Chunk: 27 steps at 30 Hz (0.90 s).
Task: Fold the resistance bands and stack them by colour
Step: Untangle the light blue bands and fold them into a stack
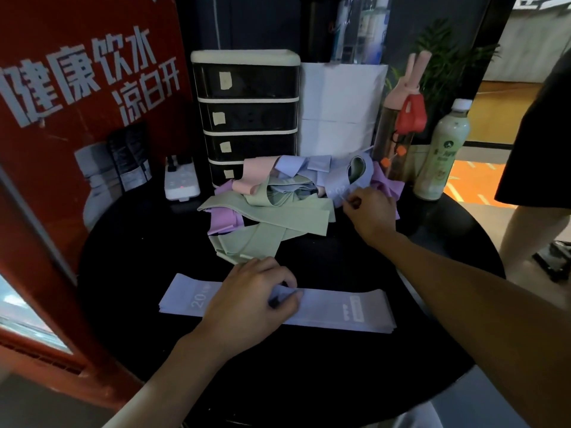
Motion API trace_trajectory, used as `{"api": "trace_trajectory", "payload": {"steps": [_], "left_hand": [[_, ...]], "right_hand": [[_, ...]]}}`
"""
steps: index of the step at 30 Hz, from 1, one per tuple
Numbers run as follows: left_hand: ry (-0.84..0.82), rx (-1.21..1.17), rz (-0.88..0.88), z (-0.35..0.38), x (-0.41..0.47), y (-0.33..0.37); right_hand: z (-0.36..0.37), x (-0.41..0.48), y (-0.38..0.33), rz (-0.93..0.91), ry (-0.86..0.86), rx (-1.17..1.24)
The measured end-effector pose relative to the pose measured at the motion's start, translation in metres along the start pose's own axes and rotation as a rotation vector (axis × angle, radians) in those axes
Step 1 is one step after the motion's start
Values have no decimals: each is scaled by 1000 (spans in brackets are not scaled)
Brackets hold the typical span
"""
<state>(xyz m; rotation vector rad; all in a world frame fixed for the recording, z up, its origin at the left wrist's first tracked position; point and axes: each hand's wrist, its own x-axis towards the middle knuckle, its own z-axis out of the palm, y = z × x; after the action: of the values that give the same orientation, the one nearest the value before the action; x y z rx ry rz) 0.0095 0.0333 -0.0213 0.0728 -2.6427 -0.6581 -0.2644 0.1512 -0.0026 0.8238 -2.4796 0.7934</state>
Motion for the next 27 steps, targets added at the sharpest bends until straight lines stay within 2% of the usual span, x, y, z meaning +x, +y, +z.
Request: {"api": "trace_trajectory", "payload": {"steps": [7,11,15,21,23,27], "left_hand": [[-3,8,-1,-1,-1,-1],[143,-21,22,-4,-2,6],[282,28,25,-12,-9,14],[222,1,139,-23,19,48],[179,-92,117,-20,34,64],[115,-544,-156,-6,59,91]], "right_hand": [[-38,-24,-11,-28,116,203],[-66,-41,-23,-65,157,321],[-89,-59,-30,-179,202,345],[-100,-94,-26,-308,146,331],[-103,-107,-23,-296,135,341],[-110,-131,-22,-288,123,394]]}}
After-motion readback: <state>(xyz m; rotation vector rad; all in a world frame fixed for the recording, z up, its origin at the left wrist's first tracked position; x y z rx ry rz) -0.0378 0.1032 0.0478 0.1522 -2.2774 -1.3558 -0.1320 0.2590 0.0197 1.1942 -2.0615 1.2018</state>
